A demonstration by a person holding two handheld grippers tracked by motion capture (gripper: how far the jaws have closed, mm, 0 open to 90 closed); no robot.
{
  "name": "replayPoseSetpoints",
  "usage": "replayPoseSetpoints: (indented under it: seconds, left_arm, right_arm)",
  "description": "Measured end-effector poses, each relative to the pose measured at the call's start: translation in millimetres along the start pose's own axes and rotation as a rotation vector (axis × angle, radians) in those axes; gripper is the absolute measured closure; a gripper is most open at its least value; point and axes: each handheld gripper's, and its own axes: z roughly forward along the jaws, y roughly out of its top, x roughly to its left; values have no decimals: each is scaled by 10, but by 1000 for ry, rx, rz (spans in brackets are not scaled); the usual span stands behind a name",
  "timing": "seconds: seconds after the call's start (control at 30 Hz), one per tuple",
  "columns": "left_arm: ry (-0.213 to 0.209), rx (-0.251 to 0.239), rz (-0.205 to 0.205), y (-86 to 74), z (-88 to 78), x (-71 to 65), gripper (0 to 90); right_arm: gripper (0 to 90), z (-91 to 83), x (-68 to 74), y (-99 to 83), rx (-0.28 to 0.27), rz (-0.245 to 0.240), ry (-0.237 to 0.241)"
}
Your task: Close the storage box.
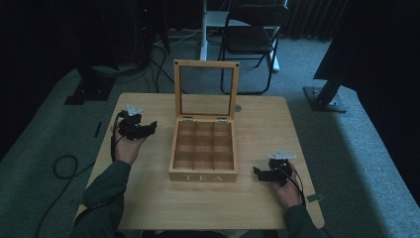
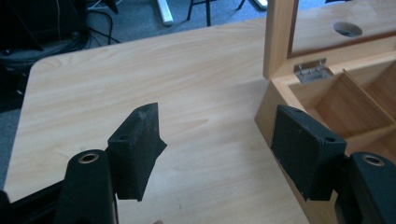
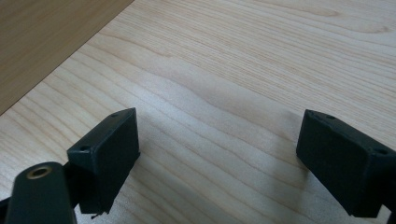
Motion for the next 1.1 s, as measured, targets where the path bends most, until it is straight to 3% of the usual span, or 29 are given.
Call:
replayPoseSetpoints:
  seconds: [0.2, 0.7, 0.97, 1.1]
  left_arm:
    - [-22, -29, 36, 138, 25, 13, 323]
    - [-10, -58, 44, 411, 107, 37, 323]
    - [-21, -64, 6, 536, 180, 102, 320]
    - [-23, -65, 9, 575, 217, 99, 314]
  right_arm:
    - [127, 0, 0, 0, 0, 0, 0]
    - [127, 0, 0, 0, 0, 0, 0]
    - [128, 0, 0, 0, 0, 0, 0]
    - [128, 0, 0, 0, 0, 0, 0]
